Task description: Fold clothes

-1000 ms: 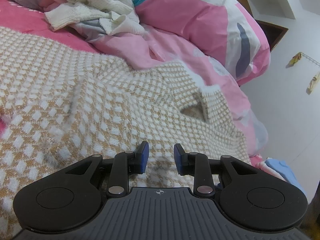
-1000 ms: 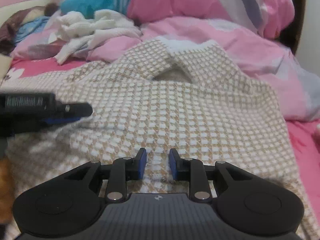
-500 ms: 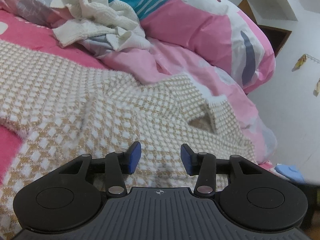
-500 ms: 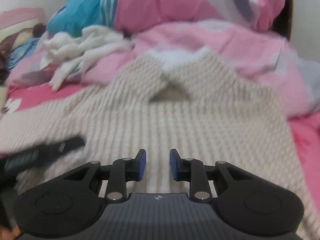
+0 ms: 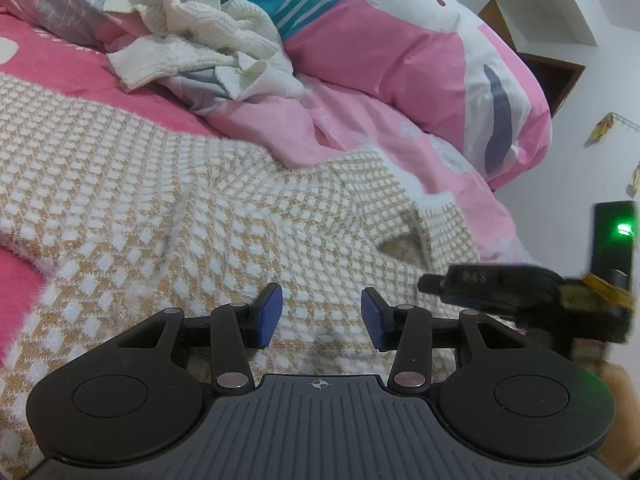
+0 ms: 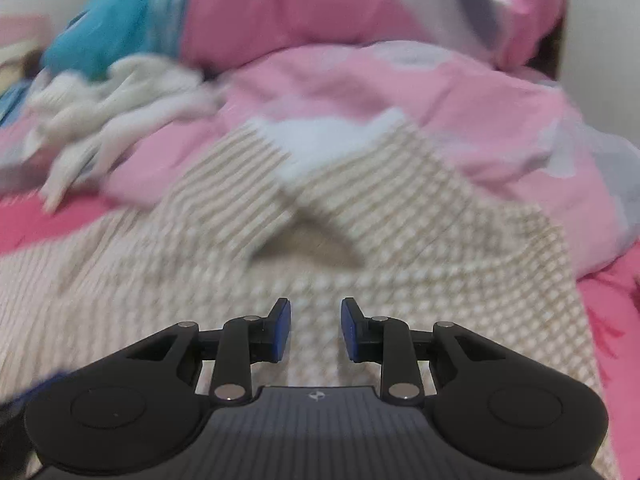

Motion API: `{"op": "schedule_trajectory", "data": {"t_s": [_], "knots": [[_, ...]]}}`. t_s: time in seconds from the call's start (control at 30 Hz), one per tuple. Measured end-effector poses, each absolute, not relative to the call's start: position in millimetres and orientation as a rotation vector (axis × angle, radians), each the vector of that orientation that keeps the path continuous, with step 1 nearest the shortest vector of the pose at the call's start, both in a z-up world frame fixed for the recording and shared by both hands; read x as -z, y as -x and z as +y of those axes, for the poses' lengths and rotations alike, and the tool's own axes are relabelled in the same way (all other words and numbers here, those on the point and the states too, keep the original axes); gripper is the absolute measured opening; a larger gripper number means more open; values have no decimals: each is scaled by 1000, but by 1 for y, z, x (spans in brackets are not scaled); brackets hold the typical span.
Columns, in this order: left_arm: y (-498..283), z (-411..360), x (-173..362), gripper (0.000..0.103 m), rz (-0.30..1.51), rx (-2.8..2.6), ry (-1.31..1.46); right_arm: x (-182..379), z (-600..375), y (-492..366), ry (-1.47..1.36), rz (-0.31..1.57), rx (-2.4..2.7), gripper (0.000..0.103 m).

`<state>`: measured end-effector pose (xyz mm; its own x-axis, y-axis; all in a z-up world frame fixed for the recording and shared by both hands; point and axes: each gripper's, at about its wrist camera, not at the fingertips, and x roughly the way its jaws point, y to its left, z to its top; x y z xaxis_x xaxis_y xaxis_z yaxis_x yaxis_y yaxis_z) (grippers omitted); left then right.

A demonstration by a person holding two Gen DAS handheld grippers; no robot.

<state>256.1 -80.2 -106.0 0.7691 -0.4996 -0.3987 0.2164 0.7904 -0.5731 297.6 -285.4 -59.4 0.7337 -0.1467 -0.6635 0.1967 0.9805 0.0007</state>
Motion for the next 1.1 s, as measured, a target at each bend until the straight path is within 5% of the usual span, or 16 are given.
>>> {"op": "schedule_trajectory", "data": {"t_s": [0.47,0.67,1.1], "knots": [[-256,-80,107,44,568,413,533,50,-325,-226,-373,663,145,34],[-256,-81,107,44,566,410,527,86,-293,-225,-203,611,122,35],[-231,-52,70,53,471,285,568,48,-259,-187,-159,613,47,34]]}}
